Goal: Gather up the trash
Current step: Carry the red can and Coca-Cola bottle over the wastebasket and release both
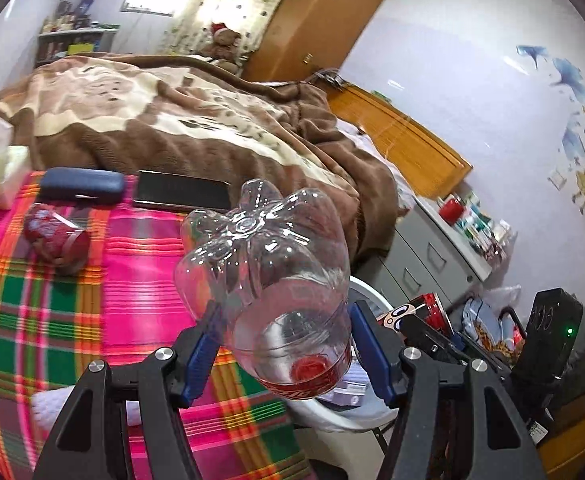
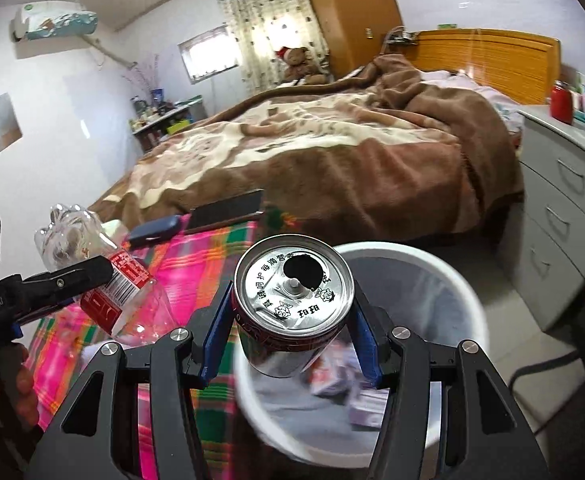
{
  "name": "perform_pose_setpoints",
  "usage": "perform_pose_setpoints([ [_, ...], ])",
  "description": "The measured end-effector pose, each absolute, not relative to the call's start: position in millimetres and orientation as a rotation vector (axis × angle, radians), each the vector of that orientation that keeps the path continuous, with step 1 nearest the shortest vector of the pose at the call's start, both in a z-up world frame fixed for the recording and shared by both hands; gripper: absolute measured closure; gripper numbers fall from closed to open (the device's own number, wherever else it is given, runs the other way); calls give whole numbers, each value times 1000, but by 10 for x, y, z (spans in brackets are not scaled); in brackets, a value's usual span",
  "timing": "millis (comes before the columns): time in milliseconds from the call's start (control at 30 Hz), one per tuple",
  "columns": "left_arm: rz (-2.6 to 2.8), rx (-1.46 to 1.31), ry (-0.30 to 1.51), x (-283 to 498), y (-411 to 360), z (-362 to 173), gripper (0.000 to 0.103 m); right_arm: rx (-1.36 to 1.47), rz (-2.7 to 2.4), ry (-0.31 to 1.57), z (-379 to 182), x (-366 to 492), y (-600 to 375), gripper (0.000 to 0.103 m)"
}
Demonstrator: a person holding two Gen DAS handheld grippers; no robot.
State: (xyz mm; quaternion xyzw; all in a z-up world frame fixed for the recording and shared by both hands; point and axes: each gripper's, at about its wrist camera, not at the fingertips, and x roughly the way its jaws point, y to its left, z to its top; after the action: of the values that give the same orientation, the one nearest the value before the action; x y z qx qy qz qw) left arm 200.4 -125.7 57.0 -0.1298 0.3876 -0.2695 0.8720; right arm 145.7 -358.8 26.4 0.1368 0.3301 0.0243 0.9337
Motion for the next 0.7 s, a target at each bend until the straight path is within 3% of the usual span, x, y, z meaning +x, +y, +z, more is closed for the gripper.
perform_pose_setpoints([
  [367,-630,-173,880,2043,-2121,278,39,289,-50,768,-43,1436,-4012,47],
  [700,-591,-70,887,2042,-2363,109,38,256,-59,814,-144,1463,-4086,46],
])
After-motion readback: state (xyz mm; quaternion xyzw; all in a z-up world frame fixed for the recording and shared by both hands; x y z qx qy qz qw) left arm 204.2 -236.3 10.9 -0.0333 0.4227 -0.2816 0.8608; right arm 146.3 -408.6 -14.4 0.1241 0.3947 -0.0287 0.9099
